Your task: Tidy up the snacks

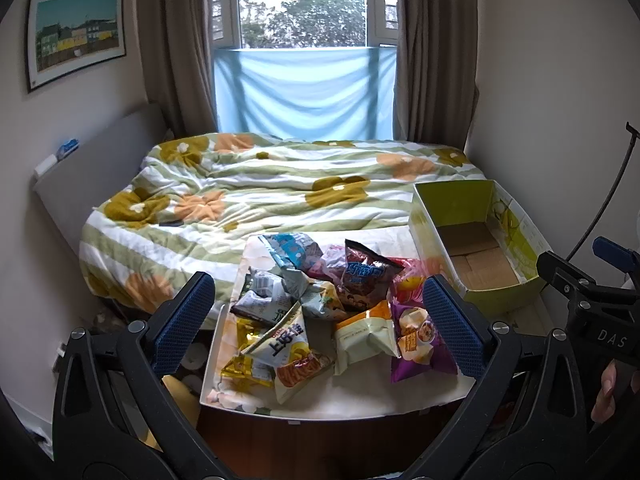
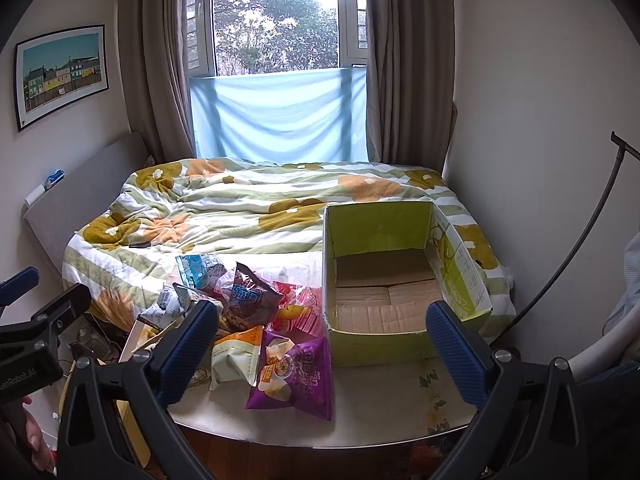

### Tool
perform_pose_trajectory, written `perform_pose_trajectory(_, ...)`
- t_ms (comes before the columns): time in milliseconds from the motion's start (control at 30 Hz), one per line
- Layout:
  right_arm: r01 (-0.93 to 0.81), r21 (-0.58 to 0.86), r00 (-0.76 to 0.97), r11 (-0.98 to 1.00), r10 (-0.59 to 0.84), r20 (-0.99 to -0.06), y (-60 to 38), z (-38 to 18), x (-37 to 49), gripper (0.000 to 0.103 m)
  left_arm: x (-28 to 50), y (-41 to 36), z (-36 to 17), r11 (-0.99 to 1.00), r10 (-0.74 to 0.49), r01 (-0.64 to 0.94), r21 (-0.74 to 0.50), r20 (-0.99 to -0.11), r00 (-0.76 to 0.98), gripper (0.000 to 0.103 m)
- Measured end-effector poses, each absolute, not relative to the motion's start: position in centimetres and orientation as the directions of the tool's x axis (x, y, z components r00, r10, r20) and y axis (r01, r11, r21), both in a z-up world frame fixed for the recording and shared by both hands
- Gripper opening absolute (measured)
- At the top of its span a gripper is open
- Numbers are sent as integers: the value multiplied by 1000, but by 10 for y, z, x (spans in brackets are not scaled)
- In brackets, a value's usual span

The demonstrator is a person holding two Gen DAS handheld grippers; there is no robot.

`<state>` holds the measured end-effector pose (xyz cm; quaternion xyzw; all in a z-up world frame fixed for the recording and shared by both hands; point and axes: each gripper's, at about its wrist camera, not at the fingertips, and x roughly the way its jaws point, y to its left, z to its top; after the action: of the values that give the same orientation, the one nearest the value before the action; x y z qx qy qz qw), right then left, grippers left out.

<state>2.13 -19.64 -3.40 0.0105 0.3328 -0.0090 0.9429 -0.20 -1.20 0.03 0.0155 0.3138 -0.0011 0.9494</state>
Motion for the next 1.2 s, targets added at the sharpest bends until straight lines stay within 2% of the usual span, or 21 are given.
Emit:
perform_pose_trajectory(400,4,19,782,1000,8,-623,-191,-34,17,103,-8,-16,4,999,10,15,38,-593,805,103)
perform_pose_trajectory(567,-14,40,762,999,37,-647,-198,-39,17,103,-7,-15,-5,1000,13,8,29,-635,772,103)
perform_pose_trajectory(867,-94,84,653,992,125,-747,-206,-92,36,103,3,-4,-75,999,29,13,50,-749,662,103)
perform_pose_trajectory(1200,-24,133,516,991,126,-847,-193,-169,64,103,58,41,-164,999,-29,31,-15,-857,515,103)
